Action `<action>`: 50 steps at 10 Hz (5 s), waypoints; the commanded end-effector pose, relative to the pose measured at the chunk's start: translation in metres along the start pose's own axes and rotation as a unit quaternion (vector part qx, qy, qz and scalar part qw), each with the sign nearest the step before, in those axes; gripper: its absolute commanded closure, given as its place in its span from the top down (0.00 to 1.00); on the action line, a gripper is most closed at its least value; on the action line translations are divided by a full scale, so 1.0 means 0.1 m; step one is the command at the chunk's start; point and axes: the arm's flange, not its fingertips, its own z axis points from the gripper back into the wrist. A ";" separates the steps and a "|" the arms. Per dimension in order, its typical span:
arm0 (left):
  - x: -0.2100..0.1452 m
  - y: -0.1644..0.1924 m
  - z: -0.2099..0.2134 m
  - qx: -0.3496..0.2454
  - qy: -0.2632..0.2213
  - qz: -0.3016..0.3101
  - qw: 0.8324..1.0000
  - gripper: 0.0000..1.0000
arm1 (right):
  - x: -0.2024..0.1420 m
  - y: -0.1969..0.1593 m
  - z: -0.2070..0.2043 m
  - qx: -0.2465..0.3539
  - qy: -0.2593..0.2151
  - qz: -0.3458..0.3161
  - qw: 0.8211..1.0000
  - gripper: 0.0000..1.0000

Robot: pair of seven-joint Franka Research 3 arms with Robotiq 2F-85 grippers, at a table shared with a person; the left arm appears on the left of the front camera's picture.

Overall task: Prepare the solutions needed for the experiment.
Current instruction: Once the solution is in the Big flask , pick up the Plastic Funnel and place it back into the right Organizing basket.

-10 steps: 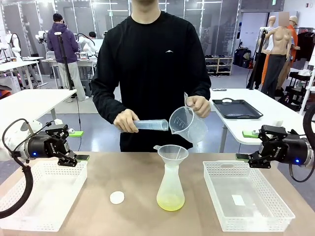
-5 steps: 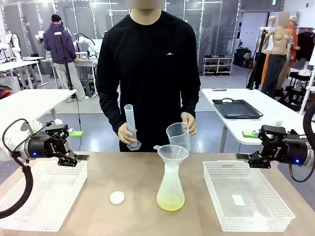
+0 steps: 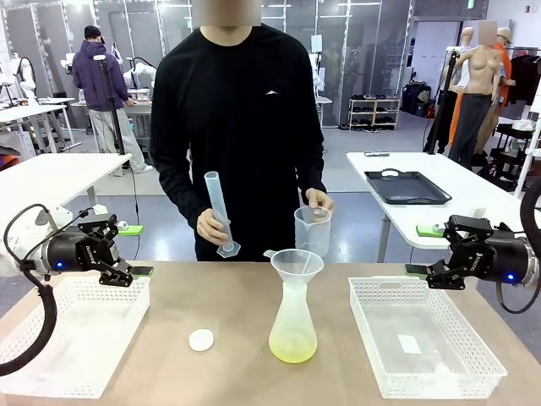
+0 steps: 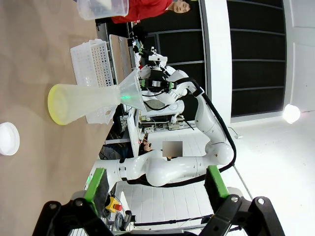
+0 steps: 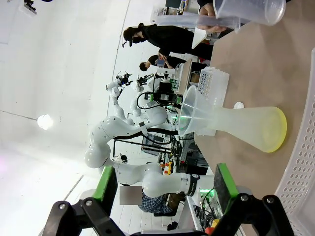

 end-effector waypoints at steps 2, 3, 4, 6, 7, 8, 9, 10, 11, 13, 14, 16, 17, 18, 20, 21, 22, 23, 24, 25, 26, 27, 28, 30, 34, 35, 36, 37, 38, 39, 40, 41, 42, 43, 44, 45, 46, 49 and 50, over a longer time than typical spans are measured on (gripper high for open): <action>0.00 -0.03 -0.01 0.002 0.003 0.001 1.000 1.00 | -0.02 0.01 -0.01 0.004 -0.001 0.000 1.000 1.00; 0.00 -0.03 -0.01 0.002 0.003 0.001 1.000 1.00 | -0.02 0.01 -0.01 0.004 -0.001 0.000 1.000 1.00; 0.00 -0.03 -0.01 0.002 0.003 0.001 1.000 1.00 | -0.02 0.01 -0.01 0.004 -0.001 0.000 1.000 1.00; 0.00 -0.03 -0.01 0.002 0.003 0.001 1.000 1.00 | -0.02 0.01 -0.01 0.004 -0.001 0.000 1.000 1.00; 0.00 -0.03 -0.01 0.002 0.003 0.001 1.000 1.00 | -0.02 0.01 -0.01 0.004 -0.001 0.000 1.000 1.00; 0.00 -0.03 -0.01 0.002 0.003 0.001 1.000 1.00 | 0.00 0.00 0.00 0.000 0.000 0.000 1.000 1.00; 0.00 -0.03 -0.01 0.002 0.003 0.001 1.000 1.00 | -0.03 0.02 -0.08 -0.031 -0.021 -0.002 0.999 1.00; 0.00 -0.03 -0.01 0.002 0.003 0.001 1.000 1.00 | -0.06 0.10 -0.18 -0.054 -0.017 0.002 0.998 1.00; 0.00 -0.03 -0.01 0.002 0.003 0.001 1.000 1.00 | -0.08 0.21 -0.29 -0.118 -0.037 0.011 0.992 1.00; 0.00 -0.03 -0.01 0.002 0.003 0.001 1.000 1.00 | -0.06 0.42 -0.54 -0.235 -0.048 0.030 0.970 1.00; 0.00 -0.03 -0.01 0.002 0.003 0.001 1.000 1.00 | -0.04 0.53 -0.69 -0.278 -0.048 0.038 0.959 1.00; 0.00 -0.03 -0.01 0.002 0.003 0.001 1.000 1.00 | -0.03 0.81 -0.99 -0.342 -0.031 0.044 0.938 1.00; 0.00 -0.03 -0.01 0.002 0.003 0.001 1.000 1.00 | -0.04 0.93 -1.10 -0.382 -0.026 0.049 0.923 1.00; 0.00 -0.03 -0.01 0.002 0.003 0.001 1.000 1.00 | -0.05 1.04 -1.20 -0.397 -0.013 0.049 0.917 1.00; 0.00 -0.03 -0.01 0.002 0.003 0.001 1.000 1.00 | -0.12 1.23 -1.30 -0.434 0.014 0.038 0.900 1.00; 0.00 -0.03 -0.01 0.002 0.003 0.001 1.000 1.00 | -0.14 1.30 -1.32 -0.450 0.014 0.029 0.892 1.00; 0.00 -0.03 -0.01 0.002 0.003 0.001 1.000 1.00 | -0.14 1.36 -1.34 -0.467 0.019 0.030 0.883 1.00; 0.00 -0.03 -0.01 0.002 0.003 0.001 1.000 1.00 | -0.15 1.39 -1.37 -0.476 0.023 0.032 0.878 1.00; 0.00 -0.03 -0.01 0.002 0.003 0.001 1.000 1.00 | -0.16 1.40 -1.39 -0.478 0.025 0.036 0.877 1.00; 0.00 -0.03 -0.01 0.002 0.003 0.001 1.000 1.00 | -0.15 1.28 -1.34 -0.469 0.017 0.044 0.882 1.00; 0.00 -0.03 -0.01 0.002 0.003 0.001 1.000 1.00 | -0.15 1.28 -1.34 -0.469 0.017 0.044 0.882 1.00; 0.00 -0.03 -0.01 0.002 0.003 0.001 1.000 1.00 | -0.15 1.28 -1.34 -0.469 0.017 0.044 0.882 1.00; 0.00 -0.03 -0.01 0.002 0.003 0.001 1.000 1.00 | -0.15 1.28 -1.34 -0.469 0.017 0.044 0.882 1.00; 0.00 -0.03 -0.01 0.002 0.003 0.001 1.000 1.00 | -0.15 1.28 -1.34 -0.469 0.017 0.044 0.882 1.00; 0.00 -0.03 -0.01 0.002 0.003 0.001 1.000 1.00 | 0.02 1.32 -1.75 -0.478 0.054 0.031 0.876 1.00; 0.00 -0.03 -0.01 0.002 0.003 0.001 1.000 1.00 | 0.07 1.35 -1.89 -0.483 0.067 0.032 0.873 1.00; 0.00 -0.03 -0.01 0.002 0.003 0.001 1.000 1.00 | 0.13 1.36 -2.01 -0.497 0.067 0.025 0.865 1.00; 0.00 -0.03 -0.01 0.002 0.003 0.001 1.000 1.00 | 0.20 1.37 -2.14 -0.510 0.078 0.021 0.856 1.00; 0.00 -0.03 -0.01 0.002 0.003 0.001 1.000 1.00 | 0.27 1.37 -2.27 -0.518 0.089 0.023 0.850 1.00; 0.00 -0.03 -0.01 0.002 0.003 0.001 1.000 1.00 | 0.31 1.36 -2.34 -0.522 0.095 0.020 0.848 1.00; 0.00 -0.03 -0.01 0.002 0.003 0.001 1.000 1.00 | 0.31 1.35 -2.38 -0.522 0.099 0.019 0.847 1.00; 0.00 -0.03 -0.01 0.002 0.003 0.001 1.000 1.00 | 0.32 1.34 -2.39 -0.522 0.099 0.016 0.847 1.00; 0.00 -0.03 -0.01 0.002 0.003 0.001 1.000 1.00 | 0.30 1.32 -2.40 -0.523 0.097 0.017 0.847 1.00; 0.00 -0.03 -0.01 0.002 0.003 0.001 1.000 1.00 | 0.30 1.28 -2.40 -0.525 0.092 0.019 0.846 1.00; 0.00 -0.03 -0.01 0.002 0.003 0.001 1.000 1.00 | 0.28 1.24 -2.41 -0.527 0.094 0.023 0.844 1.00; 0.00 -0.03 -0.01 0.002 0.003 0.001 1.000 1.00 | 0.25 1.18 -2.41 -0.531 0.091 0.025 0.842 1.00; 0.00 -0.03 -0.01 0.002 0.003 0.001 1.000 1.00 | 0.24 1.12 -2.40 -0.528 0.090 0.034 0.844 1.00; 0.00 -0.03 -0.01 0.002 0.003 0.001 1.000 1.00 | 0.27 0.89 -2.44 -0.520 0.092 0.038 0.848 1.00; 0.00 -0.03 -0.01 0.002 0.003 0.001 1.000 1.00 | 0.29 0.82 -2.46 -0.521 0.093 0.034 0.848 1.00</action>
